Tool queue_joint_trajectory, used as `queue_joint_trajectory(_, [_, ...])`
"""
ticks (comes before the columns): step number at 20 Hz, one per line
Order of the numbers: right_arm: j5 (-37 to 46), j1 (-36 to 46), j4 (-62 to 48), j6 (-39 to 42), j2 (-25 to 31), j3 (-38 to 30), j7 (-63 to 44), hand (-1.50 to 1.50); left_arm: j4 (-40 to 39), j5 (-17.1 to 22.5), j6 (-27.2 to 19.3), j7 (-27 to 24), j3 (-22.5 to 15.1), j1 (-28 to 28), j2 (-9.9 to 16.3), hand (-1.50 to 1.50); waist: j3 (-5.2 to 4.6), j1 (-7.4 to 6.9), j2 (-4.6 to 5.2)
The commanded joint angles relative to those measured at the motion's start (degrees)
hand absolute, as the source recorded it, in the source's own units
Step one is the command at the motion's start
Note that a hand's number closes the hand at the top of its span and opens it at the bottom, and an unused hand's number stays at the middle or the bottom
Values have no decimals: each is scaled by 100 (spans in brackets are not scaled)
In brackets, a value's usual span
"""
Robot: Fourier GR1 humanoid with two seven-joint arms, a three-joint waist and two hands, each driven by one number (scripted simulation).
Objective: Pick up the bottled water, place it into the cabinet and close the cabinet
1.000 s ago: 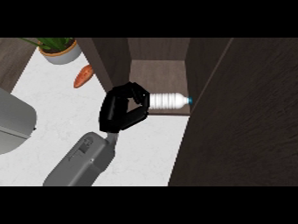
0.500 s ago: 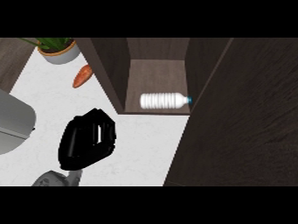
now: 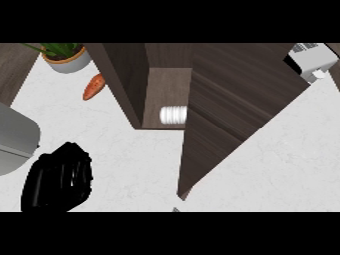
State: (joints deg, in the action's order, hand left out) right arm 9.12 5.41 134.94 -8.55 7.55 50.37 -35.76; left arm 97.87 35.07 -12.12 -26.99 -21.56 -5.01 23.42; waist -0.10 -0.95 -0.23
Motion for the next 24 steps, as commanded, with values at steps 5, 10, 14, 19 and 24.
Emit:
queue_joint_trajectory(5, [635,1602,-1062,-605,-707,482,35,150,254,242,474,-262,489,-689,358,150,-10,-99,12])
queue_joint_trajectory(10, [611,2184,-1196,-1133,-697,148,-380,150,816,186,597,-318,394,-1314,511,150,-13,-209,-6])
queue_joint_trajectory(14, [261,2589,-1612,-1427,-695,-501,-469,150,402,398,1010,-386,771,-1178,698,150,-15,-215,49])
queue_joint_trajectory(19, [-710,3391,-2700,-1879,-729,-1364,-173,150,317,738,1303,-99,1093,-1027,923,150,0,-173,83])
queue_joint_trajectory(24, [-2055,3691,-4182,-995,-748,-2303,769,150,497,709,1470,-326,1273,-1409,921,150,11,-172,86])
